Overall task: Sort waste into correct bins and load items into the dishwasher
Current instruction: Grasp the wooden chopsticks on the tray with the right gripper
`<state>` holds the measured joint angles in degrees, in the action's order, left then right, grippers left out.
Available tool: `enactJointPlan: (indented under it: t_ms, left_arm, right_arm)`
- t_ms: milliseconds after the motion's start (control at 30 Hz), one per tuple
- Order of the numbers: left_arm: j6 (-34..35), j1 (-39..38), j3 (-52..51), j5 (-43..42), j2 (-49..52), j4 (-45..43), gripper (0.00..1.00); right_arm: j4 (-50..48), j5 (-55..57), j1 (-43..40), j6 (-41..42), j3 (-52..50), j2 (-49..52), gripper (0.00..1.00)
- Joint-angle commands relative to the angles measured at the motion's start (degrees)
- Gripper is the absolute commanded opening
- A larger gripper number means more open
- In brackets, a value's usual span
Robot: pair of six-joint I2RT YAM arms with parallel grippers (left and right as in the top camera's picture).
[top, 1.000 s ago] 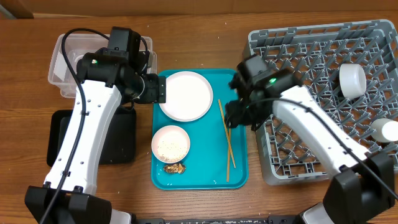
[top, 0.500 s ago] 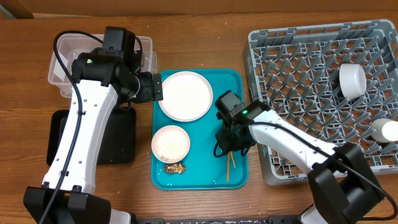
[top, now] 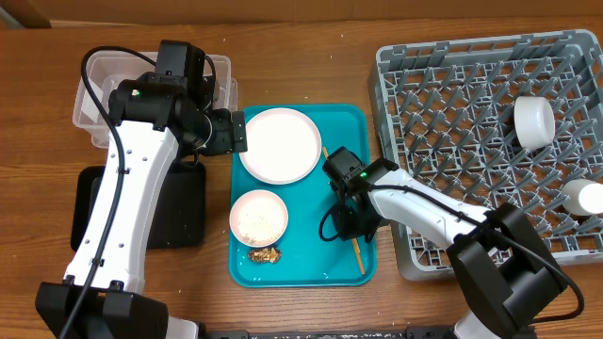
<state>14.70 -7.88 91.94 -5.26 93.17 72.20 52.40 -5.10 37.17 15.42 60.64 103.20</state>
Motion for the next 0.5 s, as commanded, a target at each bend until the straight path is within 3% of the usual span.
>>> enactJointPlan:
  t_ms: [0,267,467]
  left_arm:
    - [0.74,0.09,0.79,0.79,0.52,-0.11,0.93]
    - [0.74,0.09,0.79,0.79,0.52,-0.02,0.93]
    - [0.74,0.09,0.79,0.79,0.52,-0.07,0.93]
  right_arm:
    - [3.1,0.79,0.07,-0.11,2.58,-0.26,0.04]
    - [4.42,1.29,-0.46,-0.11,8.37,-6.32,0.04]
    - [10.49,10.01,-4.42,-0.52,13.46,-12.48,0.04]
